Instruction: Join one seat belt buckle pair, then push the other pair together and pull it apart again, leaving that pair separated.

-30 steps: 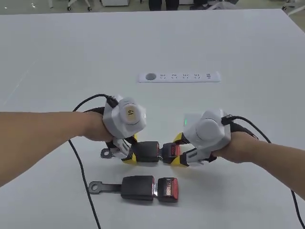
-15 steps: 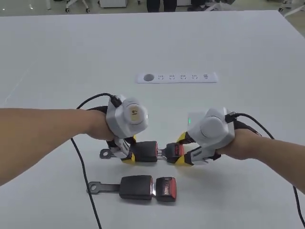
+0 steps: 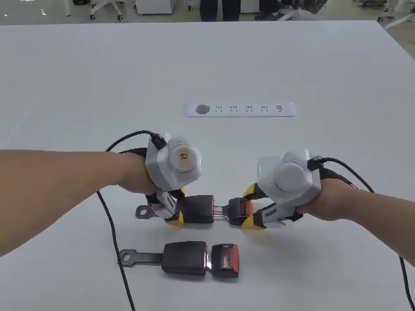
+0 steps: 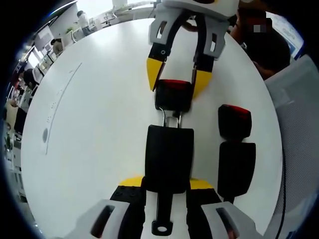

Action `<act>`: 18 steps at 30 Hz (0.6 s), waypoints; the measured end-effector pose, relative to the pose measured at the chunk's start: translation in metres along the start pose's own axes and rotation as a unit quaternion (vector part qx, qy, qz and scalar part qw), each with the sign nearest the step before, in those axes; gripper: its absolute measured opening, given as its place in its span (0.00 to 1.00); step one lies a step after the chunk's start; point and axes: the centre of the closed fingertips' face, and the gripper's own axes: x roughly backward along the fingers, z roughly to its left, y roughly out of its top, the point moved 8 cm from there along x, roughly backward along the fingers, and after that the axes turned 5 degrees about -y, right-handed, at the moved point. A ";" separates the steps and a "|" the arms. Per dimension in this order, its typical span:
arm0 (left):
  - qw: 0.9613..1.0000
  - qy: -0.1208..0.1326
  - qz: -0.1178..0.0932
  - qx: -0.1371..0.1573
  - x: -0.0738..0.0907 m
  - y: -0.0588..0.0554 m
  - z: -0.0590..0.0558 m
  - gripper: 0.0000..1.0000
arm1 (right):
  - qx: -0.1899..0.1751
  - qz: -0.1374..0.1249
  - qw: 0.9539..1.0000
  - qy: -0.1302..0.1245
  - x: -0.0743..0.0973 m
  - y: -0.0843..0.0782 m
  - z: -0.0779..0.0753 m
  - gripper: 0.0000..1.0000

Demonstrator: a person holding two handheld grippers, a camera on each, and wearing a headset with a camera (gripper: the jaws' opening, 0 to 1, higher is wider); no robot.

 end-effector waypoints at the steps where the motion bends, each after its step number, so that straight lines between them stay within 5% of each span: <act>1: 1.000 0.000 0.000 0.000 0.000 0.000 0.001 0.31 | 0.001 0.002 1.000 0.000 0.001 -0.001 0.000 0.30; 18: 1.000 0.001 0.002 0.003 -0.001 -0.001 0.002 0.31 | 0.001 0.021 1.000 0.000 0.015 -0.017 0.000 0.30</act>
